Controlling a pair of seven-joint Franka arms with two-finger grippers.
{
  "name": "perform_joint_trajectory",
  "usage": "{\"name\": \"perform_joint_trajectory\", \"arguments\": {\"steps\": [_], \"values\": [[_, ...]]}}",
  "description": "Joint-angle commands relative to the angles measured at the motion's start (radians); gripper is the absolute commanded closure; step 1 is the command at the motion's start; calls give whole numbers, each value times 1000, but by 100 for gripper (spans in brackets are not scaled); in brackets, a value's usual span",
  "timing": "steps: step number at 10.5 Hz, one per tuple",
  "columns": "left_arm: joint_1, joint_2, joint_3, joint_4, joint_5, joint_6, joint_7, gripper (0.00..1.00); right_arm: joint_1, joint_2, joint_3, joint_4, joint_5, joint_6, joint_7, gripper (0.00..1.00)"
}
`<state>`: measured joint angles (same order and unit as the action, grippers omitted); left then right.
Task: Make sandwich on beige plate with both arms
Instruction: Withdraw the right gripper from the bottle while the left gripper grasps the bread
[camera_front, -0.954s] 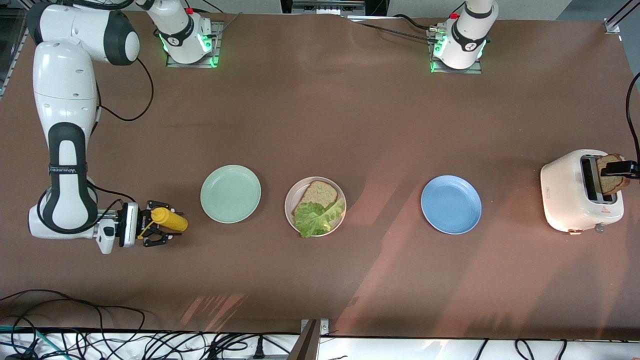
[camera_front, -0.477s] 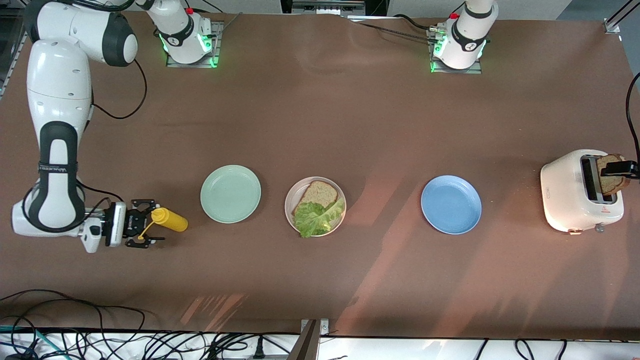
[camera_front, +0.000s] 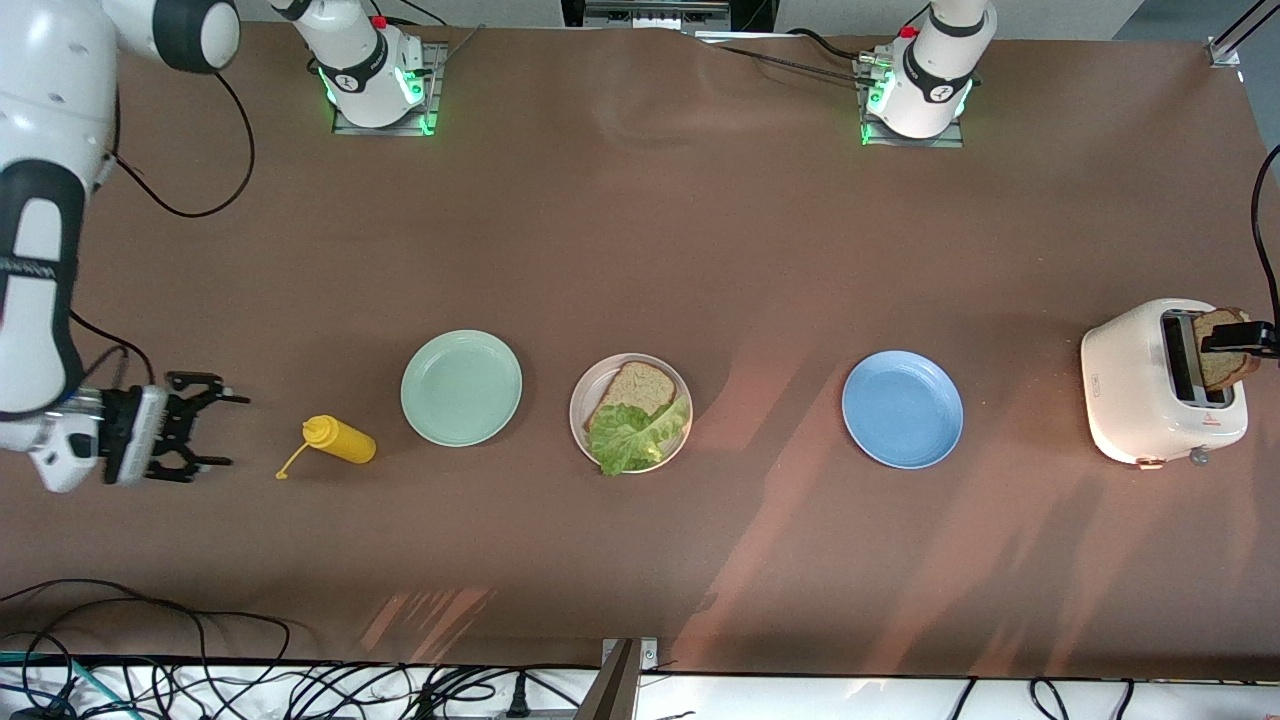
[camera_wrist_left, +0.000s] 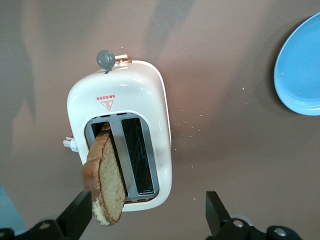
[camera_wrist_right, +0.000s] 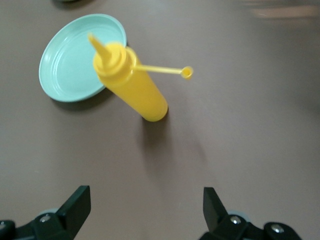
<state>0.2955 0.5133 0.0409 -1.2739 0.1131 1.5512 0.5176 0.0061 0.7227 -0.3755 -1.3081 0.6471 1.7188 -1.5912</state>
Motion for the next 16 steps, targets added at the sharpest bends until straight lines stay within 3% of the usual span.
{"name": "perform_joint_trajectory", "arguments": {"steps": [1, 3, 9, 13, 15, 16], "values": [[1, -9, 0, -1, 20, -8, -4, 0, 61, -197, 13, -121, -198, 25, 414, 0], [2, -7, 0, -1, 20, -8, -4, 0, 89, -291, 68, -144, -355, 16, 715, 0], [7, -7, 0, 1, 28, -8, 7, 0, 103, -434, 259, -244, -515, 24, 1335, 0], [5, -9, 2, -10, 30, -10, 4, 0, 121, -430, 259, -217, -532, 1, 1407, 0], [7, -7, 5, -13, 30, -10, -1, 0, 169, -431, 260, -206, -621, -18, 1508, 0], [7, -6, 7, -18, 30, -14, -7, 0, 170, -428, 259, -200, -624, -18, 1511, 0]]}}
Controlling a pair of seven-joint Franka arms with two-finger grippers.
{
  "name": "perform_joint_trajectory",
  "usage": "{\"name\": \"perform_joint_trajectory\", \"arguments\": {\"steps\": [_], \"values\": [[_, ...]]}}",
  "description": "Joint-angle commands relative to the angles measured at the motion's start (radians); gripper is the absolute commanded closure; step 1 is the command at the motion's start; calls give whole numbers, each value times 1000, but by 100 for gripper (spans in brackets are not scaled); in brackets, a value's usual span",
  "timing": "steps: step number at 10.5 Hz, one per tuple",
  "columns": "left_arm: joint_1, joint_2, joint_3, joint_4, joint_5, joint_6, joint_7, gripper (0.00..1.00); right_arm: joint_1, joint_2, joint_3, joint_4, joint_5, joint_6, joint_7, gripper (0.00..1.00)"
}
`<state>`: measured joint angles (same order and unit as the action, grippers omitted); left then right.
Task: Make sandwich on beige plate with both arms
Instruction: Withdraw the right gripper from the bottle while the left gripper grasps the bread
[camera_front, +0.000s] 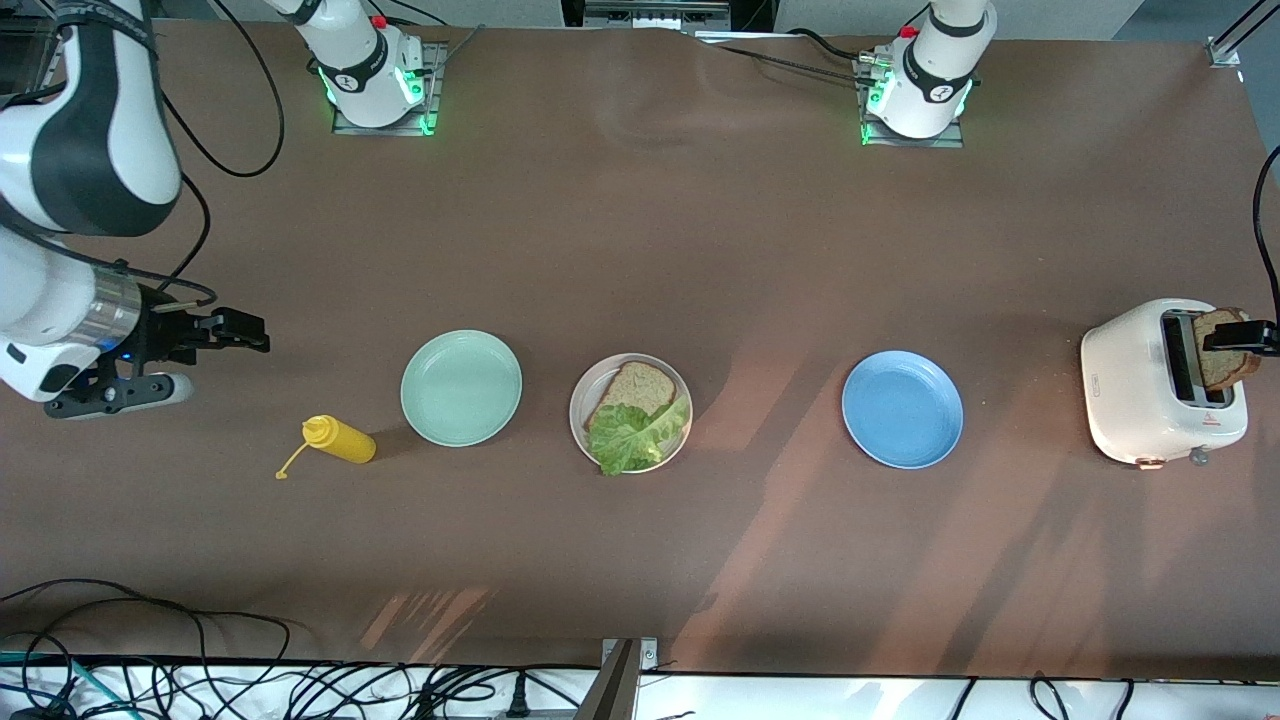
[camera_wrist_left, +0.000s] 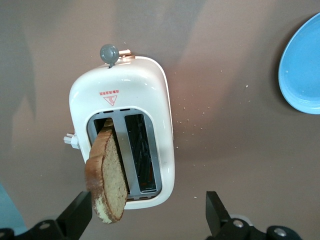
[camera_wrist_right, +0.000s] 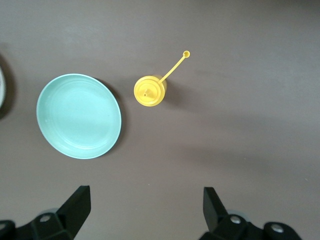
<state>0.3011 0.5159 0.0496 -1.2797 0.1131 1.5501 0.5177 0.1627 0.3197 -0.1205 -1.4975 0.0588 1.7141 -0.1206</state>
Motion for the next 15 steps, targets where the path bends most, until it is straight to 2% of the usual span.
{"name": "perform_joint_trajectory", "arguments": {"steps": [1, 4, 5, 6, 7, 11, 12, 13, 15], "values": [[4, -8, 1, -23, 30, -11, -5, 0, 9, -22, 1, -7, -34, -13, 35, 0], [68, 4, 3, -29, 31, -11, 7, 0, 4, -33, -8, 23, -40, -52, 42, 0], [75, 10, 3, -29, 33, -10, 7, 0, 4, -53, -57, 58, -36, -126, 33, 0], [81, 19, 3, -29, 55, -7, 7, 0, 3, -82, -108, 139, -21, -201, 21, 0], [82, 35, 3, -29, 77, -4, 7, 0, 4, -82, -110, 163, -13, -224, -29, 0], [99, 67, 3, -61, 88, -5, -5, 0, 18, -74, -103, 163, -19, -218, -24, 0], [99, 67, 1, -64, 88, -5, -5, 3, 17, -74, -106, 163, -16, -218, -28, 0], [101, 73, 3, -64, 88, -4, -5, 12, 17, -74, -107, 163, -16, -217, -31, 0], [102, 81, 3, -59, 117, -2, -7, 61, 18, -79, -103, 160, -13, -226, -30, 0]]}}
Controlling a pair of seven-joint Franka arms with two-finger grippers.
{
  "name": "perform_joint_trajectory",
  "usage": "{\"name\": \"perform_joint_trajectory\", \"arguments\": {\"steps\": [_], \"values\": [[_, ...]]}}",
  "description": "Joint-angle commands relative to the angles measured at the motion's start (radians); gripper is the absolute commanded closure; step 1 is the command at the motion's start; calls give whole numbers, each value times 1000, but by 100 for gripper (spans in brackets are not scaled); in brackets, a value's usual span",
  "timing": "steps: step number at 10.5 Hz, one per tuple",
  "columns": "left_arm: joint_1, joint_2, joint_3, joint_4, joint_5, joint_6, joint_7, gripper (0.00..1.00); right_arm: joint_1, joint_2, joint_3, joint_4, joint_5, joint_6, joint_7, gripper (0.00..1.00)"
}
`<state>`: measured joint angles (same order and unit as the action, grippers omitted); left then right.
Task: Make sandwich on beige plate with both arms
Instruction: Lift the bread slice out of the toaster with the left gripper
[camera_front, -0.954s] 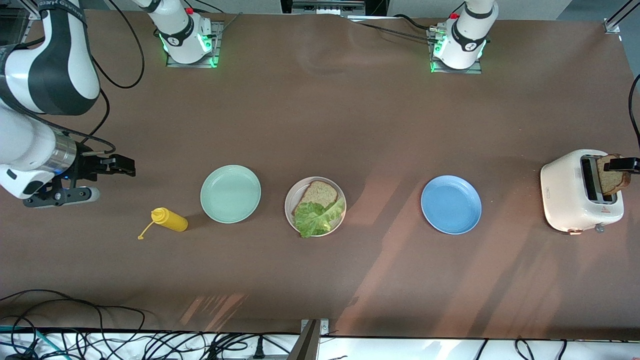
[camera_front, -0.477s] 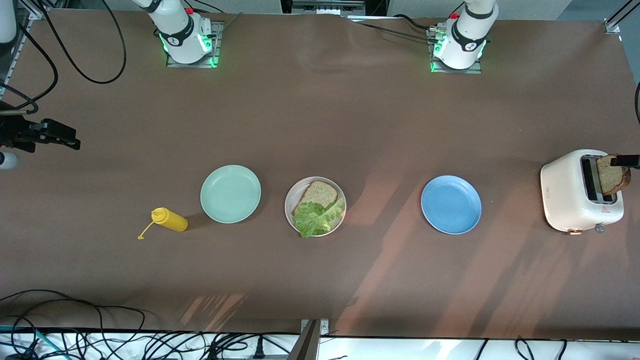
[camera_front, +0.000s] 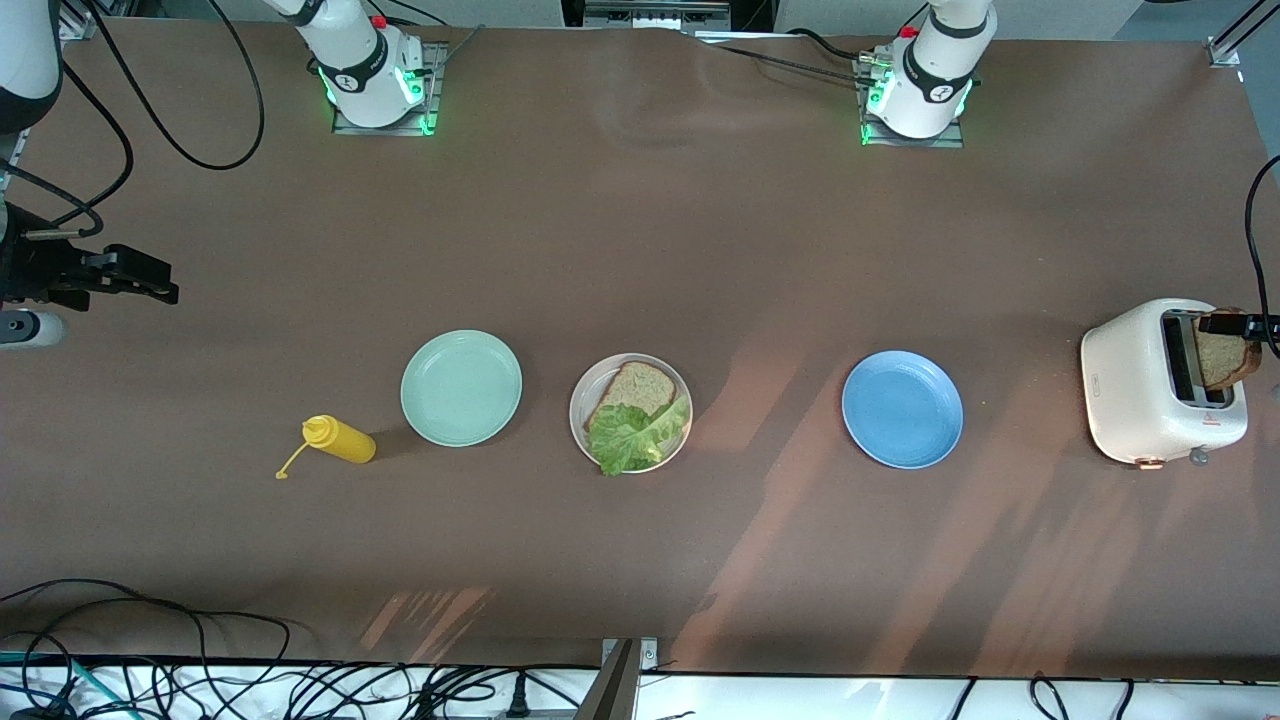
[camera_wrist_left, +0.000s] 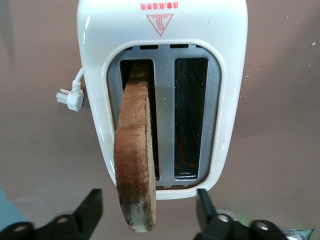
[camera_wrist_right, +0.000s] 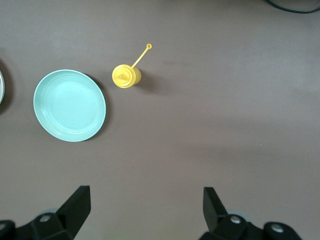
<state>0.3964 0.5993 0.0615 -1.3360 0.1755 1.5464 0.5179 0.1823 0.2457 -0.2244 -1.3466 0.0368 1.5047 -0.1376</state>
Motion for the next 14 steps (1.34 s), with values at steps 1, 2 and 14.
{"name": "perform_joint_trajectory", "arguments": {"steps": [1, 2, 14], "values": [[6, -1, -9, 1, 90, 1, -7, 76, 2, -34, 8, -29, 3, 4, -5, 0], [5, -1, -11, 1, 101, 3, -7, 87, -30, -93, 67, -122, -1, 79, -5, 0], [-5, -174, -117, 46, 23, -15, 82, 100, -124, -109, 171, -144, -14, 69, 30, 0]]}}
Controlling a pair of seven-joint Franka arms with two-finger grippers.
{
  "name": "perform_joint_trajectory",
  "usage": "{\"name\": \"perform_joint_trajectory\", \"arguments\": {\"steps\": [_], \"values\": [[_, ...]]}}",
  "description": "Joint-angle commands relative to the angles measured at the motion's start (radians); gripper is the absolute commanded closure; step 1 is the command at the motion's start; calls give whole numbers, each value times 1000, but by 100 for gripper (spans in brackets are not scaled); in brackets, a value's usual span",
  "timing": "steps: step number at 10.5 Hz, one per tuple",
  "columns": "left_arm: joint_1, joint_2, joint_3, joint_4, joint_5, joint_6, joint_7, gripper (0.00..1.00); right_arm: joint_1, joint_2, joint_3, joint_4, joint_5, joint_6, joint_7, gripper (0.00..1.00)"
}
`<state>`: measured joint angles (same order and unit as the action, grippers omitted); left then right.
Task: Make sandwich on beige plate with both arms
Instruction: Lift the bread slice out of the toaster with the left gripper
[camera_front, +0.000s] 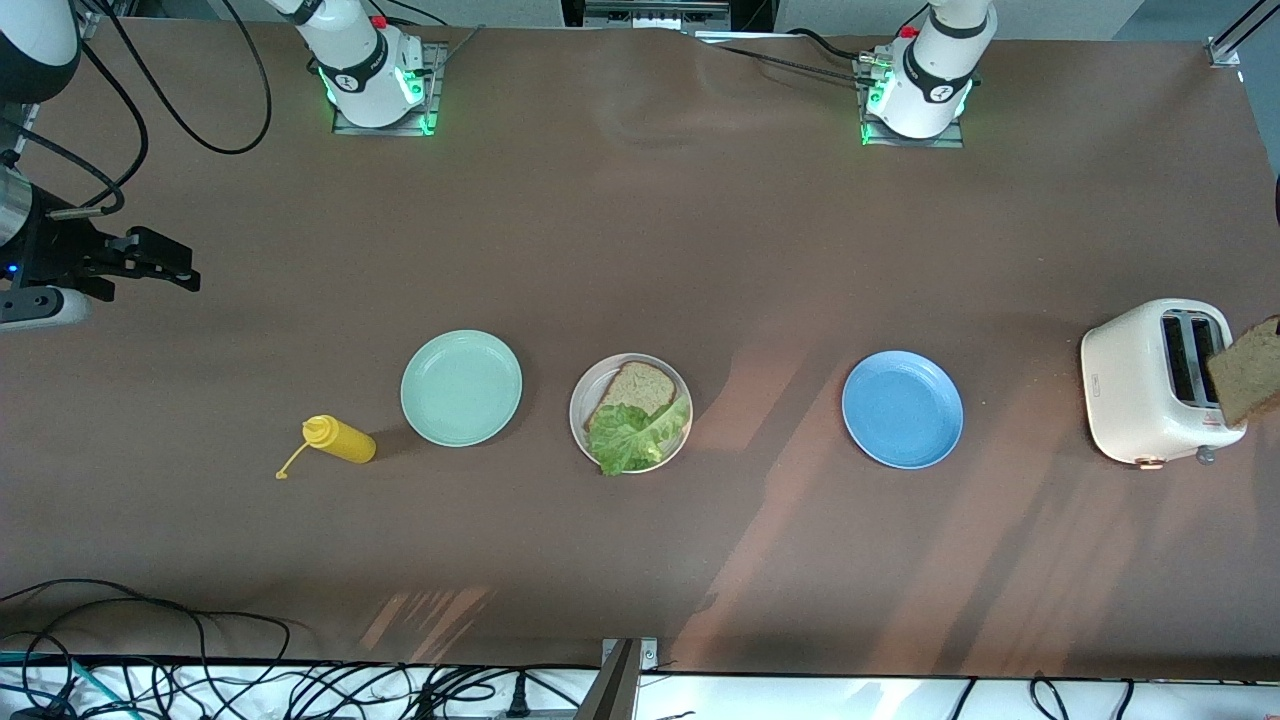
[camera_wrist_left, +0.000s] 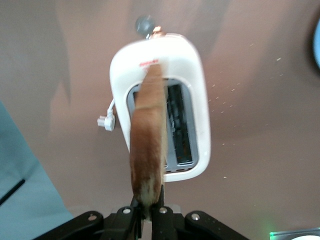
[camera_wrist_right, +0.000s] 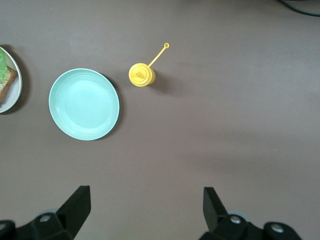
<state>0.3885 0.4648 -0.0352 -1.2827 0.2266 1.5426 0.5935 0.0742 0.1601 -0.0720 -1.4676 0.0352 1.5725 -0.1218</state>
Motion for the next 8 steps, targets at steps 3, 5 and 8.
{"name": "perform_joint_trajectory", "arguments": {"steps": [3, 5, 8], "values": [[-34, -46, -20, 60, -228, -68, -174, 100, -17, -17, 18, -23, -18, 12, 14, 0], [-113, -46, -20, 54, -338, -70, -439, 100, -17, -16, 17, -23, -32, 17, 10, 0], [-287, -3, -40, 29, -450, -78, -799, 100, -19, -10, 6, -23, -31, 17, 4, 0]]}}
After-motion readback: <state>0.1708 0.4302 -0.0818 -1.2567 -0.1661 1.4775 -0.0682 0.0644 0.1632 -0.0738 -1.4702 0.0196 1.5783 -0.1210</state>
